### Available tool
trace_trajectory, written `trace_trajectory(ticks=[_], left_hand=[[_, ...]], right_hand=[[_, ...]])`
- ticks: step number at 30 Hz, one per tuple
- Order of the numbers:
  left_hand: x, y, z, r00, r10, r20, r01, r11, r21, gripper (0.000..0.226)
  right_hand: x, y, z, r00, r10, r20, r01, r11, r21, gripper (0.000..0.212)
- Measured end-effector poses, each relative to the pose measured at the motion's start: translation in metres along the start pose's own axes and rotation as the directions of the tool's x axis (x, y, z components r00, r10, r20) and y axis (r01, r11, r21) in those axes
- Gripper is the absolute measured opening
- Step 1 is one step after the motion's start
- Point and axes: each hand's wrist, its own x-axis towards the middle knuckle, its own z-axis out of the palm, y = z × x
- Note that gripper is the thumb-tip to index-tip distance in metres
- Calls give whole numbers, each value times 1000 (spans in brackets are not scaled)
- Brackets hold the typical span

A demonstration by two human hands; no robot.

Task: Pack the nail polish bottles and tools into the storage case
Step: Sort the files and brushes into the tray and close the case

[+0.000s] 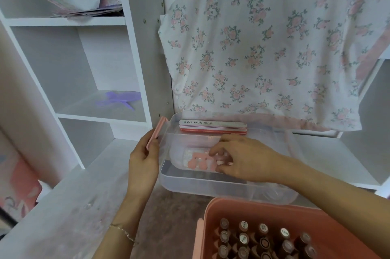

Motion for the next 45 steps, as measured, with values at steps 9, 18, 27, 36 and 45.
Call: trace_trajectory(ticks=[9,18,27,36,45], left_hand=[[-1,-2,-1,1000,26,6,-26,1000,7,30],[3,0,-3,1000,24,11,-24,999,30,30],[-5,6,1,981,49,-187,-31,994,102,27],[-53,37,14,908,410,79,-413,854,317,22],[-77,42,34,792,254,555,-528,741,415,16]], right_hand=[[1,1,5,980,-68,187,60,997,48,20],[4,7,1,994,-39,100,22,986,163,13],[-46,34,-30,992,112,-49,-92,948,304,11],[-78,44,-45,915,148,375,-211,969,132,21],[-55,34,-42,827,134,545,-143,989,-26,35]])
